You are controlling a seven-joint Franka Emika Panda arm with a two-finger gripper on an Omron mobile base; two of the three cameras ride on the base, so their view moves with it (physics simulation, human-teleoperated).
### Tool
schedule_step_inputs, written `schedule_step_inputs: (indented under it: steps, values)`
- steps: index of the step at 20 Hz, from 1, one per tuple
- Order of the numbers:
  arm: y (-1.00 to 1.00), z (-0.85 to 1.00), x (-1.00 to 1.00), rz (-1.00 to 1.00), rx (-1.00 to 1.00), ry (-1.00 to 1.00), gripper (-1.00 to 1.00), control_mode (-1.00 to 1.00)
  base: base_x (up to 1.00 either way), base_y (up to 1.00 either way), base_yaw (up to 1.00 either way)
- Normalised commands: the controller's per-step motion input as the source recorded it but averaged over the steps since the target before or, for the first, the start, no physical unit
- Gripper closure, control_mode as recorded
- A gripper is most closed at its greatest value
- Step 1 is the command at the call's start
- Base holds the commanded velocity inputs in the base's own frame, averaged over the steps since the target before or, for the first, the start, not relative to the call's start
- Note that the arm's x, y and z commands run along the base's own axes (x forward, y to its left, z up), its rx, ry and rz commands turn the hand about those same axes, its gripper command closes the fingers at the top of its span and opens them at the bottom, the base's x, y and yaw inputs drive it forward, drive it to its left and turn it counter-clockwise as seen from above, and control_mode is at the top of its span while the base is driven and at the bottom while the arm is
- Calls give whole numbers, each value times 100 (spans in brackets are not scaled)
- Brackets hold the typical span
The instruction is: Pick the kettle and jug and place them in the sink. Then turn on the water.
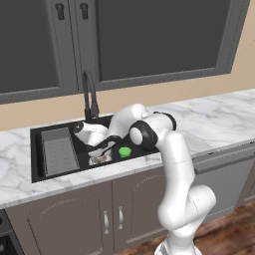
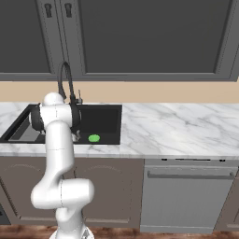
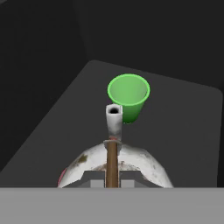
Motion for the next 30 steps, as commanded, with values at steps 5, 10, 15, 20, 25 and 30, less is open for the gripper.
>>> schedule_step_inputs:
  steps: [5, 10, 15, 20, 25, 30]
  values:
    - [12, -31, 14, 0, 0, 0, 100, -100, 0, 0, 0]
    - [6, -36, 25, 0, 0, 0, 100, -100, 0, 0, 0]
    - [0, -22, 29, 0, 0, 0, 100, -100, 0, 0, 0]
    - [0, -16, 11, 0, 0, 0, 100, -100, 0, 0, 0]
    - [0, 0, 0, 0, 0, 0, 100, -100, 0, 0, 0]
    - [0, 0, 0, 0, 0, 0, -100, -100, 0, 0, 0]
